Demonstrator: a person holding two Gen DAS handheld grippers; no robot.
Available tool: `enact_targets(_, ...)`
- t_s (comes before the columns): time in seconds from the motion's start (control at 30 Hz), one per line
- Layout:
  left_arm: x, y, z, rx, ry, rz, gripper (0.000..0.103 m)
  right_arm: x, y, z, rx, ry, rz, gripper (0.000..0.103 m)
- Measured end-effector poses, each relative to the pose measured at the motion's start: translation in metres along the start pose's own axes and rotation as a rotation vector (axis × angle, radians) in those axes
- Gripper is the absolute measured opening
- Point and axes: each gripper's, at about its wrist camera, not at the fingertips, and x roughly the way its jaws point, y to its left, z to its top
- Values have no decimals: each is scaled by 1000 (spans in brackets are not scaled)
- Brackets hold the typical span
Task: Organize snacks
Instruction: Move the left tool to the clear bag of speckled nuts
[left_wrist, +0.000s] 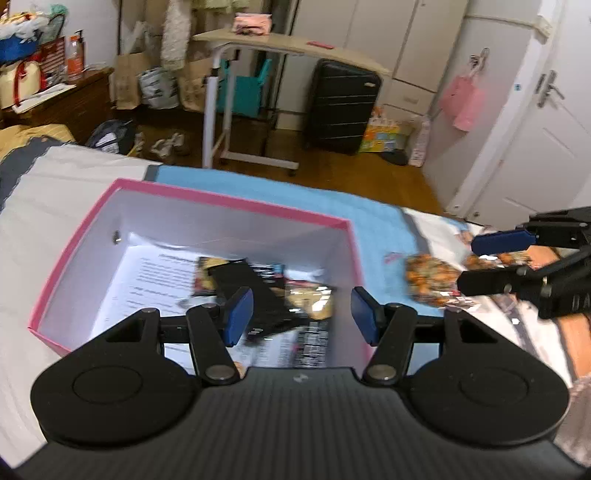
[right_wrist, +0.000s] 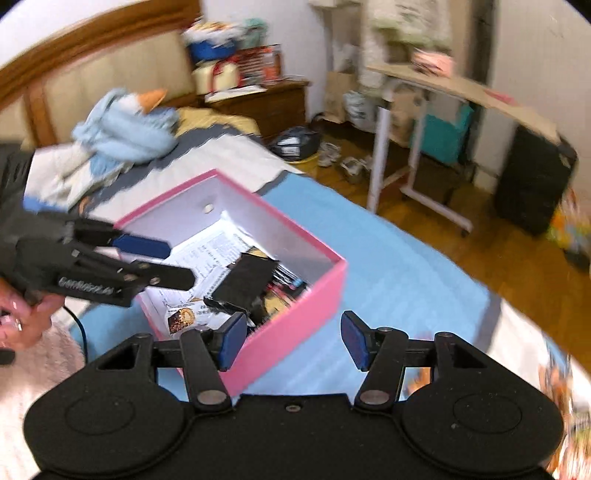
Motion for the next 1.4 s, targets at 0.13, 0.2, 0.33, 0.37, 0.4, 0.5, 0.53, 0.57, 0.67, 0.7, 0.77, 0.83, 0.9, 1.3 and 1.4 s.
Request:
enact_targets(0.13,-8,-26,0,21,4,-35,58,-25,-40,-10,164,-24,-5,62)
enact_targets(0.2,-7,-40,1,31,17,-69,58,-31,-58,-19,228,-34,-21,62)
enact_targets(0.33,6,-70,3,40,54,-118,58,-23,-86,-40,308,-50,-68,63)
enact_targets(0.37,12,-79,3,45,64,-124,58,-19,-93,-46,327,-49,-70,63)
enact_targets(0.4,18,-87,2,50,72,-129,58,-13,-101,-52,345,-49,-73,63)
enact_targets(0.5,43,-108,2,32,117,-143,58,3,-125,-66,386,-52,-108,63)
enact_targets(0.53,51,-112,-1,14,133,-153,58,8,-132,-69,382,-56,-119,63)
enact_targets(0.57,61,-117,-3,-13,154,-168,58,15,-139,-71,378,-57,-136,63)
enact_targets(0.67,96,-130,-8,-105,196,-186,58,36,-160,-74,402,-29,-155,62)
enact_targets(0.7,107,-133,-8,-142,183,-168,58,44,-166,-75,427,-17,-145,60)
enact_targets(0.77,133,-135,-9,-215,174,-130,58,54,-176,-76,466,0,-112,58)
enact_targets(0.83,153,-133,-13,-286,192,-125,57,61,-177,-74,438,-4,-112,57)
enact_targets(0.9,169,-133,-18,-338,206,-149,56,67,-176,-73,381,-21,-132,57)
enact_targets(1.3,214,-111,-42,-498,181,-136,48,107,-216,-77,430,-19,-148,60)
enact_targets(1.4,221,-113,-43,-509,187,-172,41,115,-223,-81,428,-19,-125,60)
